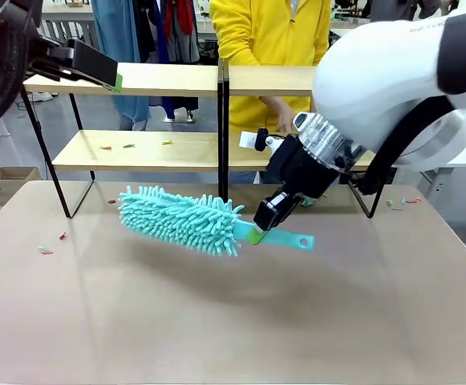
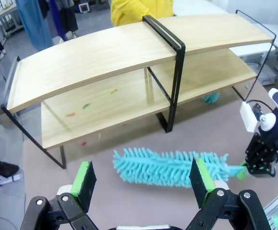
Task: Clean the shelves.
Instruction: Clean another randomly selected level of the Shelf with the Duster.
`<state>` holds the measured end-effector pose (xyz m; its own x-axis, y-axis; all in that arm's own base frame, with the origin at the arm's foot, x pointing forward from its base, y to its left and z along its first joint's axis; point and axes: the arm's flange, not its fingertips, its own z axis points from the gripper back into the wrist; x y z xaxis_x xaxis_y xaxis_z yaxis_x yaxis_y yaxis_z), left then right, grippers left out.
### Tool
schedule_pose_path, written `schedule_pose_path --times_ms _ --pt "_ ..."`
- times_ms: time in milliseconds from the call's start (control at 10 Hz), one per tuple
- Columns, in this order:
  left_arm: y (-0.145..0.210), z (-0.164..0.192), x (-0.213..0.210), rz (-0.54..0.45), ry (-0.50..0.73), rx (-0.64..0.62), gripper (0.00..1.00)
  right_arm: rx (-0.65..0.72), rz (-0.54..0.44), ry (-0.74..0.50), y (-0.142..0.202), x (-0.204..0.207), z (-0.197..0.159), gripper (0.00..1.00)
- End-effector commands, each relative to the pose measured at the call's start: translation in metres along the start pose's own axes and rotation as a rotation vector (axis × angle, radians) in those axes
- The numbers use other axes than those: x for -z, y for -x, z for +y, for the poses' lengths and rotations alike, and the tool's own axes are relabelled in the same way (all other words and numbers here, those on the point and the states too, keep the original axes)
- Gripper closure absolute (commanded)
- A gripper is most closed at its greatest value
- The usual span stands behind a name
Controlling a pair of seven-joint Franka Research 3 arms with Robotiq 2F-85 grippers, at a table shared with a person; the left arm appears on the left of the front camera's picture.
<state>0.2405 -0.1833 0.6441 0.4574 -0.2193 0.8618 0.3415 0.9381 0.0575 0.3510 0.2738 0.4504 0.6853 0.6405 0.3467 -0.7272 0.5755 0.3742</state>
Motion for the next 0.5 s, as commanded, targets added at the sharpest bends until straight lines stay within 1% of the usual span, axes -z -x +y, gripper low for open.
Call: schedule_pose_path --times_ms 0,100,200,300,400 --pt "0.002 0.001 -0.001 -0.001 -0.003 -0.001 0.0 -0.07 0.013 -0.104 -0.008 0.009 0.016 0.88" --pt "0.002 0.001 -0.001 -0.001 -0.003 -0.001 0.0 -0.089 0.068 -0.189 -0.007 0.011 0.029 0.88" --pt "0.002 0.001 -0.001 -0.001 -0.003 -0.001 0.0 -0.09 0.066 -0.233 -0.002 0.011 0.046 0.88" --pt "0.002 0.001 -0.001 -0.001 -0.003 -0.001 0.0 -0.11 0.092 -0.244 0.003 0.017 0.062 0.88" --pt "0.002 0.001 -0.001 -0.001 -0.003 -0.001 0.0 -0.163 0.143 -0.29 0.003 0.027 0.08 0.88"
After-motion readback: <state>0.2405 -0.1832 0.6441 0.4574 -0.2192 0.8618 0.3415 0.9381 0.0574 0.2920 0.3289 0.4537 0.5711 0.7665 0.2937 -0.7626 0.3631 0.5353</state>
